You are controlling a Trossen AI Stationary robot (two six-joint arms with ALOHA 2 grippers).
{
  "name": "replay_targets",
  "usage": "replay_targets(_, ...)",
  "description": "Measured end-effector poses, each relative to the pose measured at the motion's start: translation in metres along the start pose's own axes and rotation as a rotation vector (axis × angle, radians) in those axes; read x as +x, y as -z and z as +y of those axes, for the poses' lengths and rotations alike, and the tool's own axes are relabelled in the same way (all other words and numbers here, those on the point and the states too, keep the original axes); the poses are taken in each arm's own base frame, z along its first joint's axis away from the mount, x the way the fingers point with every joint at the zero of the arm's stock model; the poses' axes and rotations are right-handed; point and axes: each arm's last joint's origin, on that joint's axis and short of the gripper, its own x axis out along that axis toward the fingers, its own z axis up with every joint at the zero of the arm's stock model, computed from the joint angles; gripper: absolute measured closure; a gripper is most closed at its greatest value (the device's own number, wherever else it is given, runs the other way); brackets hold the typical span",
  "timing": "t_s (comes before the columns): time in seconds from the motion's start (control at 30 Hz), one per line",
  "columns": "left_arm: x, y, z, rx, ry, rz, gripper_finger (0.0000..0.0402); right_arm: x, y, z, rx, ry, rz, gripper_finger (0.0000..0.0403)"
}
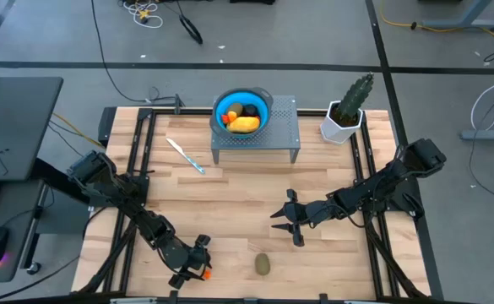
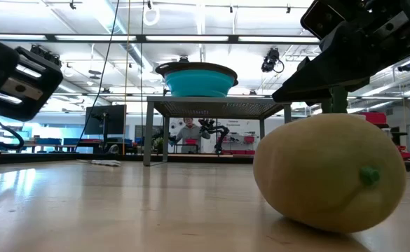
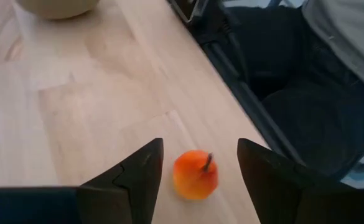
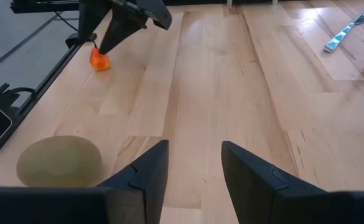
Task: Pick & Place Fruit
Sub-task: Put the orange pear into the blue strainer bowl
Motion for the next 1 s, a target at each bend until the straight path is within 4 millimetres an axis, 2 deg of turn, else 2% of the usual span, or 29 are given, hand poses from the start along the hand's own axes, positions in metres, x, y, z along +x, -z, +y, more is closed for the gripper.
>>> replay_targets(0.4,-0.0002,0.0026,-0.0002,0.006,-0.013,0.021,0.0245,0.0000,0.0007,-0.0001,-0.002,0.001,0.007,0.0245)
replay_targets(1.0,-0.0004,0.0020,-0.0018,0.099,0.017,0.020,0.0393,0.0000,0.0008,-0.0002,-0.002,0.001,0.008,0.0245)
